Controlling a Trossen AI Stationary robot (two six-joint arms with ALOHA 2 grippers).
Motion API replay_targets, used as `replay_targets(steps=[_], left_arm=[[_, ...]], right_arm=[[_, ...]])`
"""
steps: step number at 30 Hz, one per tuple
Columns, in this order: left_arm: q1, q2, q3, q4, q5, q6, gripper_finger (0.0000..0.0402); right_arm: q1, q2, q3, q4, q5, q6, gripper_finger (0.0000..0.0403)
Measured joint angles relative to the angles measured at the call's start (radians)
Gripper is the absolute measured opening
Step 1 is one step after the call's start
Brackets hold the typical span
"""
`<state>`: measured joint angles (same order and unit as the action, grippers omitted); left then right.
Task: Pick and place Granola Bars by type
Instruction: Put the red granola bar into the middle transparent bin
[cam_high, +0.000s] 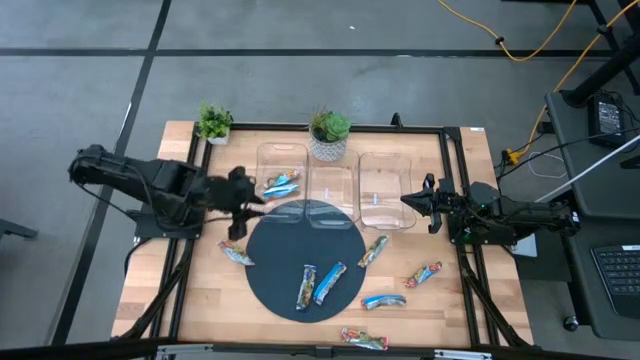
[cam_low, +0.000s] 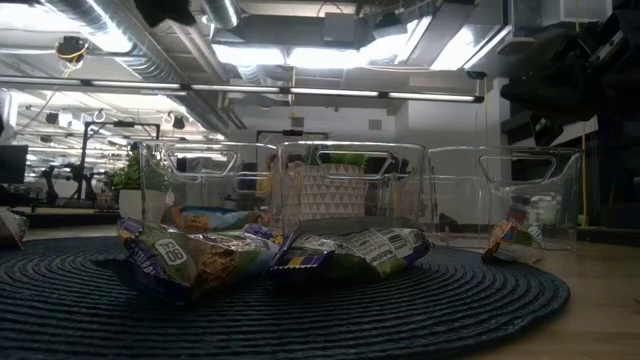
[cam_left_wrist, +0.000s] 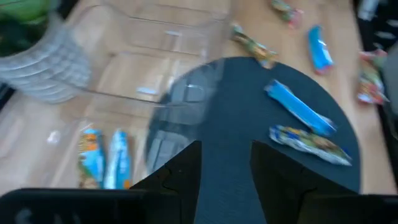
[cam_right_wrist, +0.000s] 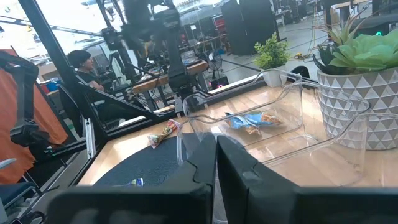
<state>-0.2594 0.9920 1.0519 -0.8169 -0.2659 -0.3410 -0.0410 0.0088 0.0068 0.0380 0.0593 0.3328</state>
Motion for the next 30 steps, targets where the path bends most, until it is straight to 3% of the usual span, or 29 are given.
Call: replay_targets(steps=[7, 16, 30], left_arm=[[-0.153, 0.023, 0.001, -0.08, -0.002, -0.121, 0.0123], [-0.242, 0.073, 0.001, -0.316, 0.09, -0.383, 0.0121], [-0.325, 0.14, -0.027, -0.366, 0.005, -0.501, 0.0126]], right_arm=[[0.0, 0.0, 0.0, 0.0, 0.0, 0.0, 0.0019], [0.0, 0.0, 0.0, 0.0, 0.0, 0.0, 0.0019], [0.0, 0.0, 0.0, 0.0, 0.0, 0.0, 0.0019]])
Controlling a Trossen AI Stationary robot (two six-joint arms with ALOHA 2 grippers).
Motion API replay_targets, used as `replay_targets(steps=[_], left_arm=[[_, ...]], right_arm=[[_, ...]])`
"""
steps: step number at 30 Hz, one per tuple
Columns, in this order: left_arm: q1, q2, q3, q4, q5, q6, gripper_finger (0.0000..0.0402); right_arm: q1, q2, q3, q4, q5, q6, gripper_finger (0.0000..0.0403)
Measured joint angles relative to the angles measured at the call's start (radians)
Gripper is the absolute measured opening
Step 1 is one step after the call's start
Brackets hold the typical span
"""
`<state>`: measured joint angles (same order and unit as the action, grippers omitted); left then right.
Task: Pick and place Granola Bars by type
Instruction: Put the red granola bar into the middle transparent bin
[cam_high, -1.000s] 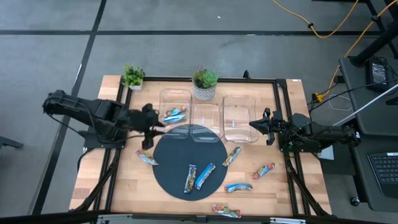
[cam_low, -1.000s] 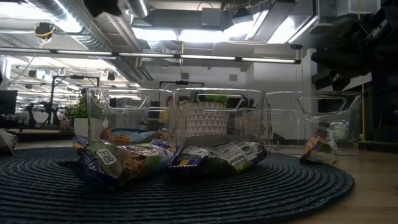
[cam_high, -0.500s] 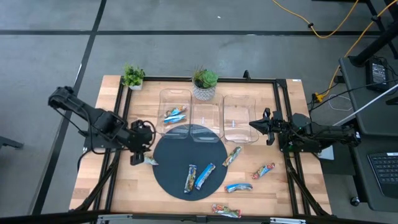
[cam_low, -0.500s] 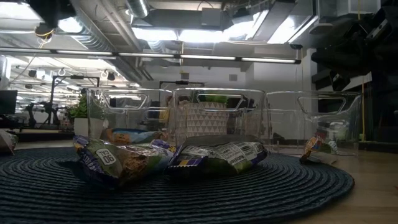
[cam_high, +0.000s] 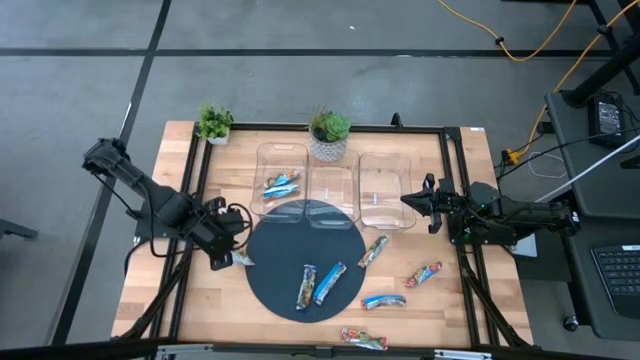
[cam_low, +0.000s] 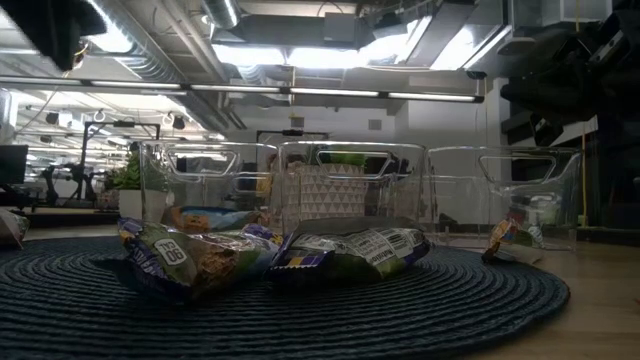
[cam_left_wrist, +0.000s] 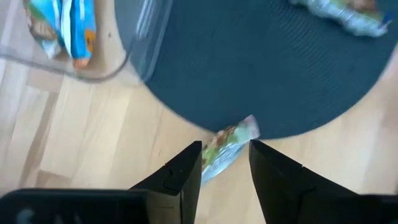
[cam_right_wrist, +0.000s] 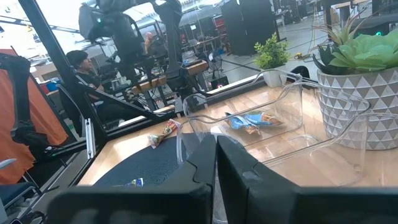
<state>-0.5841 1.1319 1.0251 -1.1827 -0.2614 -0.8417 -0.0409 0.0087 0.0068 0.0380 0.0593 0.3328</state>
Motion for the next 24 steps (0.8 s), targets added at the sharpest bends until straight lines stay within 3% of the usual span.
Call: replay_targets(steps=[5, 10, 18, 24], left_arm=[[-0.028, 0.006, -0.101, 0.045, 0.001, -0.049, 0.0141], [-0.037, 0.007, -0.183, 0.141, 0.031, -0.116, 0.0186], [-0.036, 0.006, -0.3, 0.301, 0.08, -0.084, 0.0273], [-0.035, 0.02, -0.376, 0.34, 0.075, -0.058, 0.0296]], right_arm=[[0.0, 0.0, 0.0, 0.0, 0.0, 0.0, 0.0019], [0.0, 0.0, 0.0, 0.0, 0.0, 0.0, 0.0019], [0.0, 0.0, 0.0, 0.0, 0.0, 0.0, 0.0019], [0.0, 0.0, 0.0, 0.0, 0.0, 0.0, 0.0019]])
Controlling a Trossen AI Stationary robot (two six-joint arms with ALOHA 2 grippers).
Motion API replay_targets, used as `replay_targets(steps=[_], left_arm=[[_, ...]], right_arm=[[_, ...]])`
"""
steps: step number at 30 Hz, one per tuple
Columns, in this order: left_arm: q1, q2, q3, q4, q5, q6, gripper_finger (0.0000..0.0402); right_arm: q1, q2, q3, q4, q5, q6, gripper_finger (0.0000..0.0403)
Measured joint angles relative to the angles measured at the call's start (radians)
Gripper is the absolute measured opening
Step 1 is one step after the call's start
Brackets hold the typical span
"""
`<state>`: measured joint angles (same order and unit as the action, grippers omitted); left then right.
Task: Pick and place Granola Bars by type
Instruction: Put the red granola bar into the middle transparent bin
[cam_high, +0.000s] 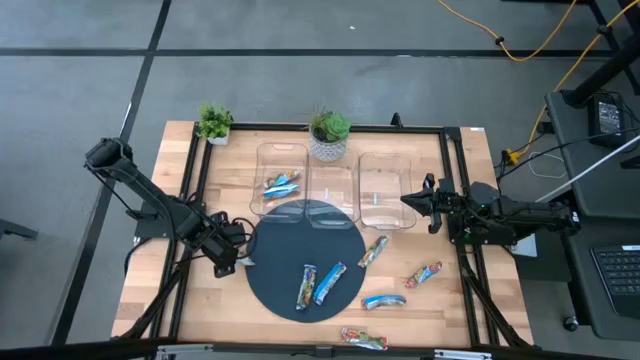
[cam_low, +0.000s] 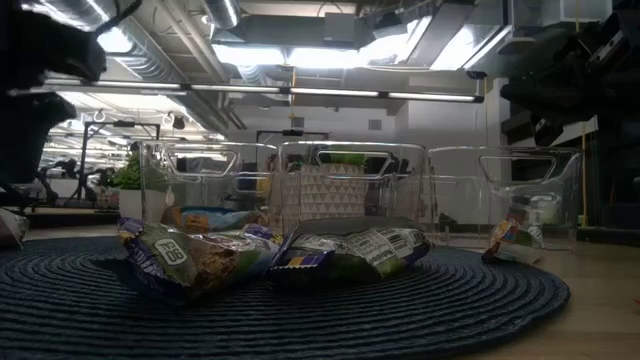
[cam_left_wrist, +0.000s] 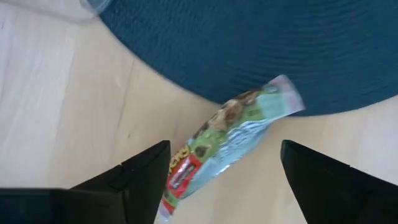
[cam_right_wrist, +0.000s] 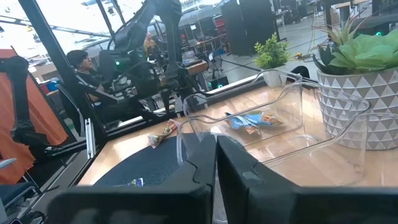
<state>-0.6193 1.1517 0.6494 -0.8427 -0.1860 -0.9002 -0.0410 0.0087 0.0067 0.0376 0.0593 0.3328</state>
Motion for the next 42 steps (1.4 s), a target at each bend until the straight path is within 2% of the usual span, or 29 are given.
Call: replay_targets(steps=[7, 14, 20, 26, 31, 36, 42], left_arm=[[-0.001, 0.06, -0.07, 0.1, 0.022, 0.081, 0.0297], [-0.001, 0.173, -0.073, 0.151, 0.059, 0.115, 0.0283], [-0.001, 0.227, -0.07, 0.199, 0.08, 0.12, 0.0216], [-0.001, 0.22, -0.071, 0.218, 0.084, 0.091, 0.0127], [-0.001, 0.195, -0.074, 0.242, 0.11, 0.066, 0.0072], [-0.001, 0.155, -0.074, 0.277, 0.134, 0.054, 0.0042], [-0.001, 0.093, -0.057, 0.361, 0.158, 0.049, 0.0038]], right_arm=[[0.0, 0.0, 0.0, 0.0, 0.0, 0.0, 0.0019], [0.0, 0.0, 0.0, 0.0, 0.0, 0.0, 0.0019], [0.0, 0.0, 0.0, 0.0, 0.0, 0.0, 0.0019], [0.0, 0.0, 0.0, 0.0, 0.0, 0.0, 0.0019], [0.0, 0.0, 0.0, 0.0, 0.0, 0.0, 0.0019], [0.0, 0.0, 0.0, 0.0, 0.0, 0.0, 0.0019], [0.0, 0.0, 0.0, 0.0, 0.0, 0.0, 0.0019]])
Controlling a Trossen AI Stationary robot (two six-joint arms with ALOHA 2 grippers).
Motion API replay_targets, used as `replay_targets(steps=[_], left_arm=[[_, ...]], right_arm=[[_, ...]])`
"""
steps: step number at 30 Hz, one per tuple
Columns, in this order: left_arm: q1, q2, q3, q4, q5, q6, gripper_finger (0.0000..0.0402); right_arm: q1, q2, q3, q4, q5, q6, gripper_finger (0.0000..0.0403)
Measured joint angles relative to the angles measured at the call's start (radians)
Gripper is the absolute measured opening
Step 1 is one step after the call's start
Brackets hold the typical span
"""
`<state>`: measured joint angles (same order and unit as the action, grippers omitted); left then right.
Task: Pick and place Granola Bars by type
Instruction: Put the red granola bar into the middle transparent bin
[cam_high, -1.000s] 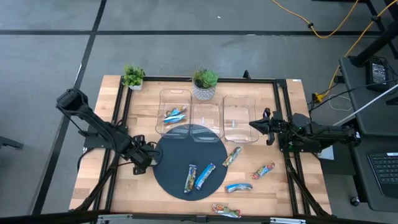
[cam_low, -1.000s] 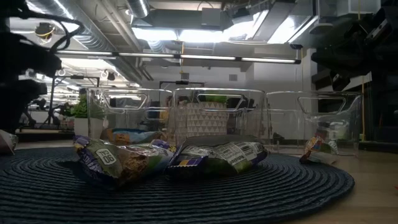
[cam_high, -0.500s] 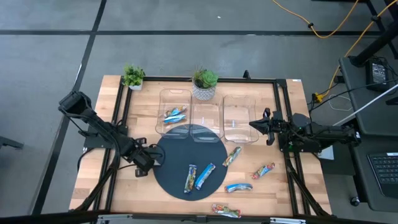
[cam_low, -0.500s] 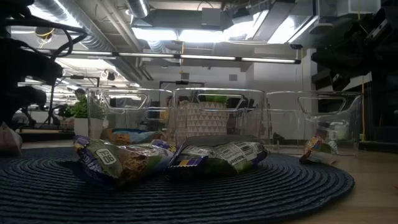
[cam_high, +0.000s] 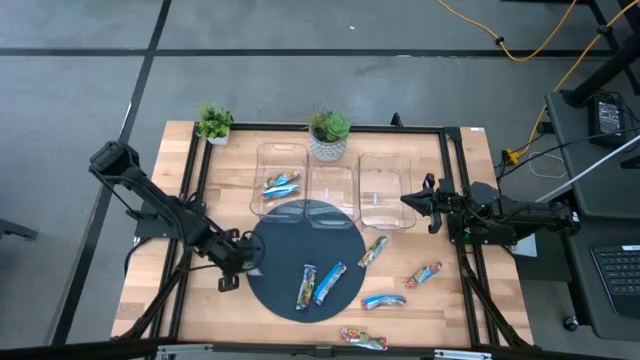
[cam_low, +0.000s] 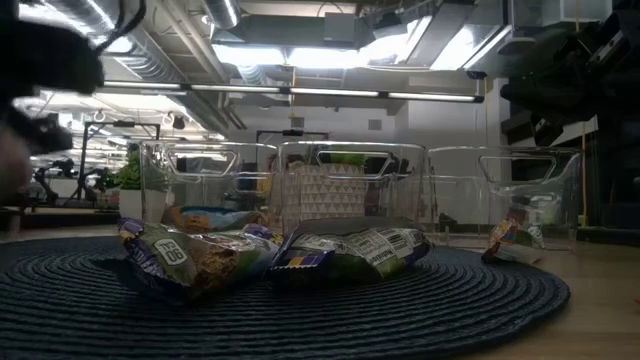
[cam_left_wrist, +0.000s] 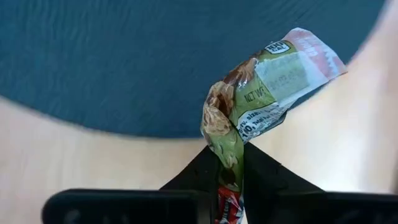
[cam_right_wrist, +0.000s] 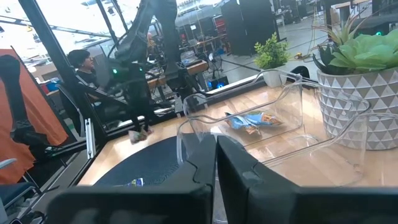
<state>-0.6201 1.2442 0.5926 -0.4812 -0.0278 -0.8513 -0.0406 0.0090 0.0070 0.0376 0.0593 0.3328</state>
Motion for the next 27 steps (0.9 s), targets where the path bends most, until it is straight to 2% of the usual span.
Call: replay_targets(steps=[8, 19, 27], left_arm=[[0.013, -0.053, 0.128, -0.022, -0.08, 0.021, 0.0031], [0.112, -0.058, 0.333, -0.024, -0.075, 0.213, 0.0029], [0.209, -0.058, 0.507, -0.043, -0.021, 0.371, 0.0028]], right_arm=[[0.0, 0.0, 0.0, 0.0, 0.0, 0.0, 0.0019], [0.0, 0.0, 0.0, 0.0, 0.0, 0.0, 0.0019], [0.0, 0.0, 0.0, 0.0, 0.0, 0.0, 0.0019]])
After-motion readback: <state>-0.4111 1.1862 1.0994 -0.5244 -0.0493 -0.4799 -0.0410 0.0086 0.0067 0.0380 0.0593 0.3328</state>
